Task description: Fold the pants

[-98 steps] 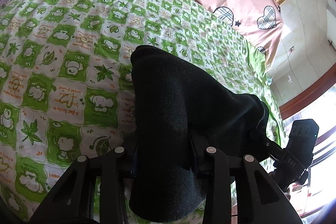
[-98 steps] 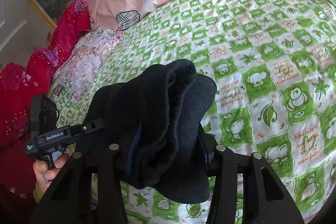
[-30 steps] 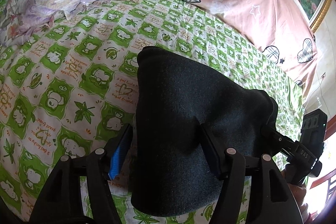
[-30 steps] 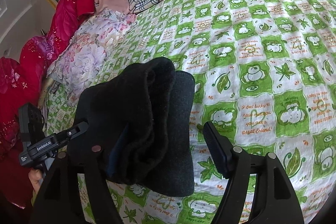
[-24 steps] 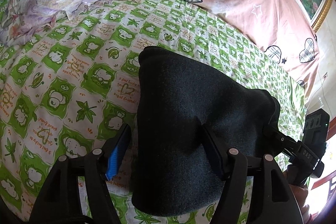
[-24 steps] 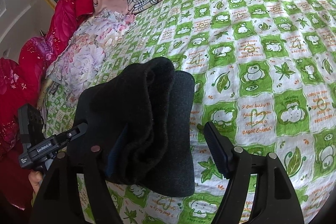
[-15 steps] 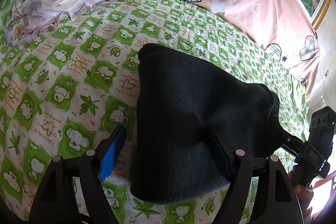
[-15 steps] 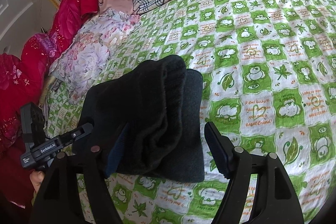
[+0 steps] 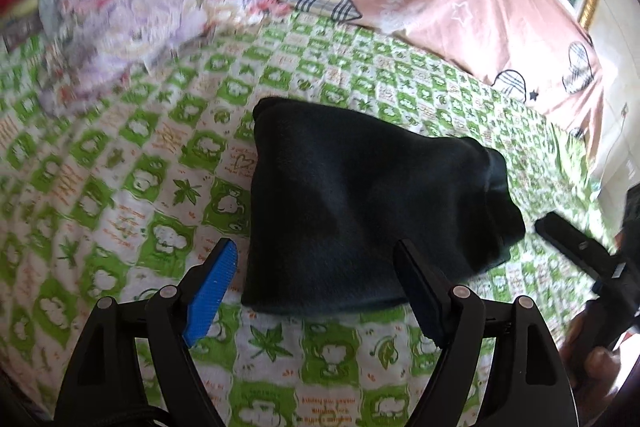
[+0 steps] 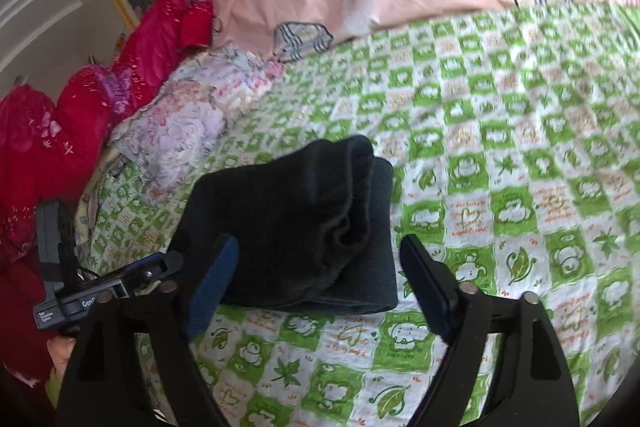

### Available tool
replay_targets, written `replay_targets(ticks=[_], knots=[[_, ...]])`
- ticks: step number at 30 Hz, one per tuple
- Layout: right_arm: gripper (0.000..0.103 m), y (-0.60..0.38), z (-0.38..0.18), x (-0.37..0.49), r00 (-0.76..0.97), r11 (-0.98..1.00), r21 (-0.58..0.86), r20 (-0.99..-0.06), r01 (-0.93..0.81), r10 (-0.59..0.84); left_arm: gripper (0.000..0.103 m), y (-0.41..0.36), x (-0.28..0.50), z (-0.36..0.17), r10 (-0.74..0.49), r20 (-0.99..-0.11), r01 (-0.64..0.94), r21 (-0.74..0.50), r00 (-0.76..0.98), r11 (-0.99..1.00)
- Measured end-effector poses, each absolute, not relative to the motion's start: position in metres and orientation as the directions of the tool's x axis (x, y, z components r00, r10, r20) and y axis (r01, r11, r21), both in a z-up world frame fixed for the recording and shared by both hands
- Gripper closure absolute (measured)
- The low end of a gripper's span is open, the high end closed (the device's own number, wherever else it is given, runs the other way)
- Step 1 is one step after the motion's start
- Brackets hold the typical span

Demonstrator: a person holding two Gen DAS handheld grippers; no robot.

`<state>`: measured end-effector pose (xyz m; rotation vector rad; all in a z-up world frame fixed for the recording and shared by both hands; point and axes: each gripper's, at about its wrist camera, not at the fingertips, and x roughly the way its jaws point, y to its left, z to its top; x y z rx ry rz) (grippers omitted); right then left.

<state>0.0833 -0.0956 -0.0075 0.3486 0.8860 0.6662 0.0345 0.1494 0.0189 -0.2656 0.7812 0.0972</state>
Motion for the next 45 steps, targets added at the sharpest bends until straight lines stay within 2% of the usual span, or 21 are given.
replay_targets(ticks=[5,10,19,24,32,45], knots=[[0.0,-0.093,0.014,0.06,0.497,0.744,0.49,-0.553,-0.455,0.669,0.019,0.126,0.011,0.031,0.074,-0.672,-0.179,-0.089,0.737,0.98],[0.0,-0.078,0.016,0.049,0.469,0.752,0.419,-0.597,-0.509,0.65,0.015,0.117,-0.003,0.036,0.122,-0.667,-0.196,-0.037,0.735,0.98],[0.0,-0.074,-0.006,0.038,0.468,0.772,0.391,-0.628,-0.501,0.622,0.014,0.116,-0.007,0.025,0.201,-0.674,-0.26,0.014,0.711,0.965],[0.0,-0.069,-0.014,0.036,0.475,0.777,0.377,-0.631,-0.504,0.614,0.011,0.117,-0.005,0.017,0.183,-0.681,-0.264,-0.016,0.709,0.964],[0.0,-0.06,-0.033,0.032,0.474,0.788,0.344,-0.652,-0.51,0.591,0.01,0.114,-0.007,0.008,0.258,-0.663,-0.286,0.068,0.703,0.956],[0.0,-0.042,-0.044,0.029,0.462,0.78,0.308,-0.666,-0.545,0.585,0.01,0.116,-0.006,0.001,0.236,-0.673,-0.261,0.065,0.701,0.963]])
